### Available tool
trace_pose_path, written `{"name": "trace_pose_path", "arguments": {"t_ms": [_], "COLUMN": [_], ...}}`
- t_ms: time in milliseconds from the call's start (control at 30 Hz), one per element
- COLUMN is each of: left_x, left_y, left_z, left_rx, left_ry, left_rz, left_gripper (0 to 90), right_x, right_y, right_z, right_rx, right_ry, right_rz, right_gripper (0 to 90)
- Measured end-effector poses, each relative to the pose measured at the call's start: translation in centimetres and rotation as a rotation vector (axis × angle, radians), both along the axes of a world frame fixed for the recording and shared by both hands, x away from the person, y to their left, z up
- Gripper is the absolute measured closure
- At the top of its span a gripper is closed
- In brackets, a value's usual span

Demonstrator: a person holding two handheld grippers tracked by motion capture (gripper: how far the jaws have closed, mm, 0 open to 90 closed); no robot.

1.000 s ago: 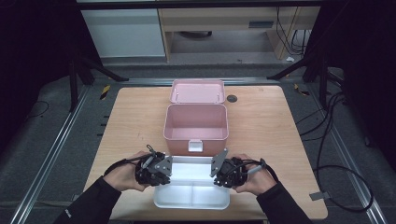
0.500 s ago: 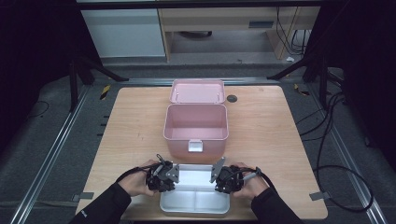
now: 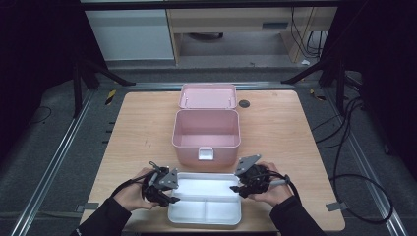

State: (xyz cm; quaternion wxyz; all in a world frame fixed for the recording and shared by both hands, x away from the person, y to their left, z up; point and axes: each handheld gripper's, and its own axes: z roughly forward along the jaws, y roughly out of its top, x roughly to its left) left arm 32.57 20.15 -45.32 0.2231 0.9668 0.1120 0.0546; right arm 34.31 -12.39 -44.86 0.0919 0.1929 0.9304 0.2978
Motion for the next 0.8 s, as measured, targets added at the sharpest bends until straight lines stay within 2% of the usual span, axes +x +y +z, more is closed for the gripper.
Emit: {"name": "trace_pose_path", "arguments": {"t_ms": [33,100,167,267,367,467,567,700,800], "left_x": [0.0,0.1,0.3,0.5,0.4,0.5,1.2,2.0,2.6], "left_y": [0.4,1.5,2.3,2.9,3.7,4.7,6.3,7.8,8.9], "left_z": [0.0,0.2,0.4,0.7,1.2,1.4,1.5,1.1,0.5], "left_rx": [-0.016,-0.043,-0.097,-0.129,-0.159,-0.176,-0.196,-0.177,-0.169], "left_ry": [0.000,-0.002,0.001,-0.009,-0.028,-0.046,-0.071,-0.103,-0.106], "left_rz": [0.018,0.065,0.117,0.165,0.203,0.252,0.351,0.467,0.550], "left_gripper": [45.0,42.9,36.9,32.1,29.2,27.8,27.1,24.2,22.7], "right_x": [0.1,0.2,0.3,0.2,-0.1,-0.5,-0.7,-1.1,-1.3], "right_y": [-0.6,-1.8,-3.1,-4.4,-5.4,-6.3,-6.7,-7.0,-7.0], "right_z": [0.1,0.1,0.0,-0.1,-0.2,-0.3,-0.6,-1.0,-1.0], "right_rx": [0.010,0.018,0.025,0.029,0.026,0.017,-0.008,-0.023,-0.036], "right_ry": [-0.005,-0.012,-0.019,-0.021,-0.018,-0.012,0.009,0.030,0.043], "right_rz": [-0.042,-0.091,-0.141,-0.201,-0.231,-0.260,-0.282,-0.290,-0.293], "right_gripper": [43.8,40.8,38.6,34.2,31.4,29.7,27.0,26.4,24.8]}}
